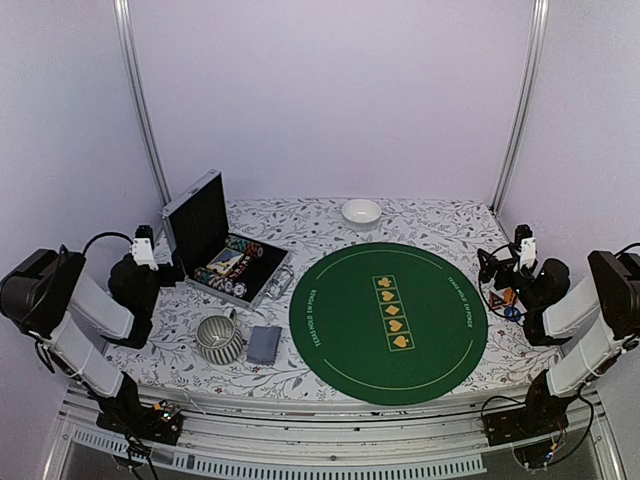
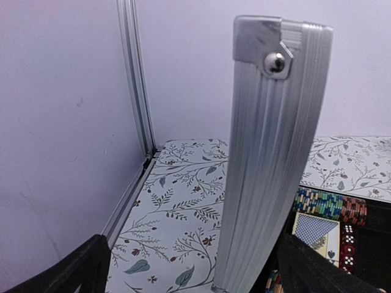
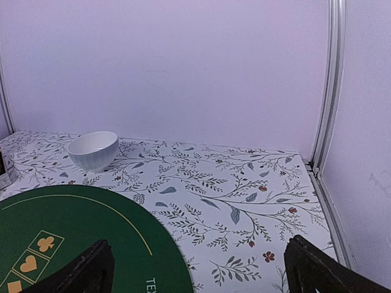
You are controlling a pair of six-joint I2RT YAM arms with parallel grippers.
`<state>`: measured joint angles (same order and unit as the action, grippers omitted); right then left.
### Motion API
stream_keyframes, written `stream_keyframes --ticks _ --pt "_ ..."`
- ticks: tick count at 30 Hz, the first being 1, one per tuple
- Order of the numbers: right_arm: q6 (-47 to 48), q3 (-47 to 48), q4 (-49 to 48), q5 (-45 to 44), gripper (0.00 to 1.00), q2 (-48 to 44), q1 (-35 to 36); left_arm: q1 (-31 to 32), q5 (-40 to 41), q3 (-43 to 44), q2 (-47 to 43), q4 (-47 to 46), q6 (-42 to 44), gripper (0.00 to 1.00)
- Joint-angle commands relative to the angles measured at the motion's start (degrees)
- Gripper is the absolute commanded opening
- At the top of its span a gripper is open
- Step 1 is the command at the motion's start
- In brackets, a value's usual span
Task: Distribute texas hold em gaming equipment
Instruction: Pick up the dealer button from the corner of the board.
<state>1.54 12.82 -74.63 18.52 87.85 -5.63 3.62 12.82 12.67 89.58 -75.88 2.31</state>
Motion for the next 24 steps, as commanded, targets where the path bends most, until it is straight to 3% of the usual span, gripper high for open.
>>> stream_keyframes --ticks 1,4,6,9,13,16,20,24 --pt "0.2 0.7 -0.7 -0.5 0.99 0.6 0.0 -2.1 -3.3 1.4 -0.6 1.3 -0.9 0.98" --pt "0.3 0.9 -0.5 -0.6 0.99 0.6 0.1 -2.5 -3.3 1.2 -1.1 0.7 -1.4 0.98" --pt "0.2 0.9 -0.1 -0.9 0.99 0.5 0.0 -2.0 3.8 0.5 -4.5 2.1 -3.3 0.98" --pt "-0.3 1.3 1.1 -1.3 0.99 -2.1 -0.1 -2.0 12.4 2.5 -14.1 13.6 -7.4 0.98" --pt "-3.3 7.9 22.0 -6.9 0.99 -14.2 -0.2 0.1 18.2 7.0 -26.6 28.1 -11.4 0.98" --pt "-7.7 14.2 34.4 -3.3 0.99 -19.8 -0.3 3.3 18.8 12.0 -34.2 38.7 -14.0 0.98" --pt "-10.4 28.0 60.8 -1.5 0.99 -20.4 -0.2 8.4 17.6 21.9 -40.3 52.2 -12.6 0.98" --pt "-11.1 38.0 80.3 -7.6 0.99 -18.6 0.2 11.9 15.7 30.9 -43.8 62.8 -9.8 0.98"
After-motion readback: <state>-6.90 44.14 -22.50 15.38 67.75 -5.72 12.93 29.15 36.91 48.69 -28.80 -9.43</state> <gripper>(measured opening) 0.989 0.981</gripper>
